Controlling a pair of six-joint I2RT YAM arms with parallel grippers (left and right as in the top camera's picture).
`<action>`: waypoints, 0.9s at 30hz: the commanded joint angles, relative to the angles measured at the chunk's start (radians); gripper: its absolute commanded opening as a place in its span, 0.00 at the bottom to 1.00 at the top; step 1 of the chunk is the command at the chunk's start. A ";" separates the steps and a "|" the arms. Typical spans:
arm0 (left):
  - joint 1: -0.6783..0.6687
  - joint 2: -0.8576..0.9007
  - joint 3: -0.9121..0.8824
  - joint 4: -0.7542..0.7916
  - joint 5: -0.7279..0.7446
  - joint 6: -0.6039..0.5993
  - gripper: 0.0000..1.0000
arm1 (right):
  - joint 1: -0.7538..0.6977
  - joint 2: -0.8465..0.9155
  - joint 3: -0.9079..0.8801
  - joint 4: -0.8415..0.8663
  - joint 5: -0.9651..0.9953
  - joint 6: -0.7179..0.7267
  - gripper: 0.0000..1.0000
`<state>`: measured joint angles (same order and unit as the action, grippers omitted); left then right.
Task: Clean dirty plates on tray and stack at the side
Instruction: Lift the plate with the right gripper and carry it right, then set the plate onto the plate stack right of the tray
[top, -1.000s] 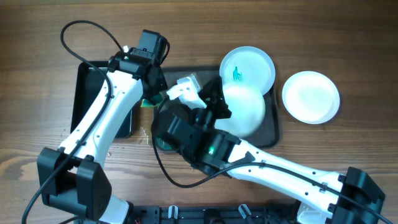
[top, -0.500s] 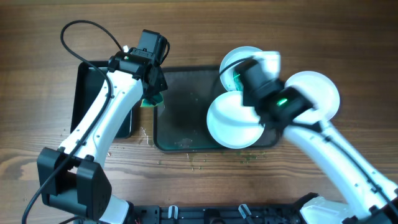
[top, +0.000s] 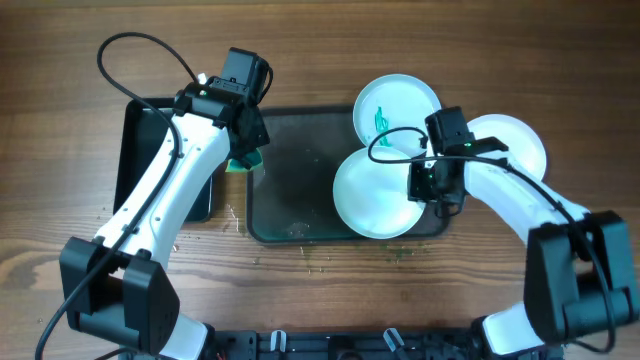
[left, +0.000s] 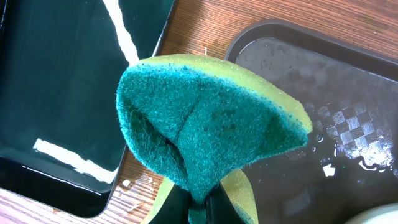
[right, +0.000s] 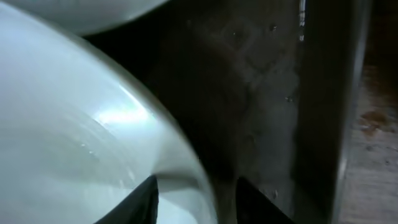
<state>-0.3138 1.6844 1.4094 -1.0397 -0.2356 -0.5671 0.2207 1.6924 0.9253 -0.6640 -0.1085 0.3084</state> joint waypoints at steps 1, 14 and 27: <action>0.003 -0.016 0.015 0.003 -0.015 -0.018 0.04 | -0.005 0.016 -0.010 0.006 -0.002 -0.032 0.05; 0.002 -0.016 0.015 0.004 0.003 -0.018 0.04 | -0.005 -0.465 -0.006 -0.095 0.150 -0.021 0.04; 0.002 -0.016 0.015 0.026 0.007 -0.018 0.04 | -0.005 -0.559 -0.006 0.000 1.297 0.048 0.04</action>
<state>-0.3138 1.6844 1.4094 -1.0260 -0.2344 -0.5671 0.2169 1.0927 0.9161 -0.6933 1.0245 0.4530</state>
